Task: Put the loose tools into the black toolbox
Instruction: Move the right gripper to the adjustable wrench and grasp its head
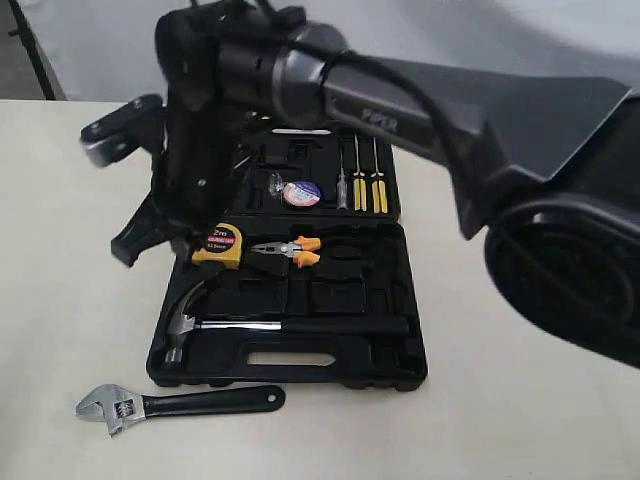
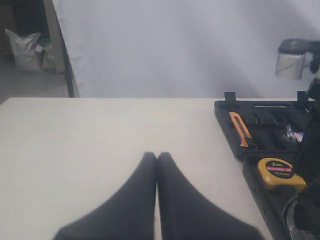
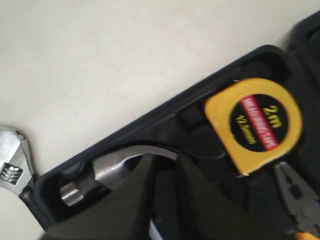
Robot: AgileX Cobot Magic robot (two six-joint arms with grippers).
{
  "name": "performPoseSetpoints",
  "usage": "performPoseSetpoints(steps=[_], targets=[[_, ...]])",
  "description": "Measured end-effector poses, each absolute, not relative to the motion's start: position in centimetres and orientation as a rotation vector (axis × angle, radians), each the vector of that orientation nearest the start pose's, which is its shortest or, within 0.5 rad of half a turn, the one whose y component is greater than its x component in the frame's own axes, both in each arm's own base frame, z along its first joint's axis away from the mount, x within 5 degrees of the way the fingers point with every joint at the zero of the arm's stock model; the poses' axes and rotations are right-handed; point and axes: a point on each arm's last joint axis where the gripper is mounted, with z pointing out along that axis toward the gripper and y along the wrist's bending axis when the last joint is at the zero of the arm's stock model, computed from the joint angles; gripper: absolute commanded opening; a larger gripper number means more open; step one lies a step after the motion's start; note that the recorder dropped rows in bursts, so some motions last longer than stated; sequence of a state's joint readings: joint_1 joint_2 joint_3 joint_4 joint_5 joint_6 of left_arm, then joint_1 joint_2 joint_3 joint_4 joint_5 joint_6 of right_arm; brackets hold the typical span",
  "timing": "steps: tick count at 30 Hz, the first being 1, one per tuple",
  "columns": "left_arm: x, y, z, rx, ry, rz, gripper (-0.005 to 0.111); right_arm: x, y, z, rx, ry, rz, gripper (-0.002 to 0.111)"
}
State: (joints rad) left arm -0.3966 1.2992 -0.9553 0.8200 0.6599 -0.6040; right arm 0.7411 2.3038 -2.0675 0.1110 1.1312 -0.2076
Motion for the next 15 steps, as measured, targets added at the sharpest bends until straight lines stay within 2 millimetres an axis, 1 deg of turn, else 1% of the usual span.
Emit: performPoseSetpoints(steps=[1, 3, 5, 7, 9, 15], targets=[[26.4, -6.6, 30.8, 0.323, 2.224, 0.377, 0.001, 35.3, 34.9, 19.9, -1.304, 2.582, 0.260, 0.051], [26.4, -6.6, 30.8, 0.323, 2.224, 0.377, 0.001, 34.4, 35.9, 19.2, -1.344, 2.577, 0.260, 0.062], [26.4, -6.6, 30.8, 0.323, 2.224, 0.377, 0.001, 33.3, 37.0, 18.6, -1.390, 2.569, 0.260, 0.069], [26.4, -6.6, 30.8, 0.323, 2.224, 0.377, 0.001, 32.3, 37.9, 18.1, -1.437, 2.556, 0.262, 0.071], [26.4, -6.6, 30.8, 0.323, 2.224, 0.377, 0.001, 31.4, 38.7, 17.8, -1.487, 2.539, 0.264, 0.071], [26.4, -6.6, 30.8, 0.323, 2.224, 0.377, 0.001, 29.6, 40.1, 17.3, -1.604, 2.490, 0.275, 0.071]])
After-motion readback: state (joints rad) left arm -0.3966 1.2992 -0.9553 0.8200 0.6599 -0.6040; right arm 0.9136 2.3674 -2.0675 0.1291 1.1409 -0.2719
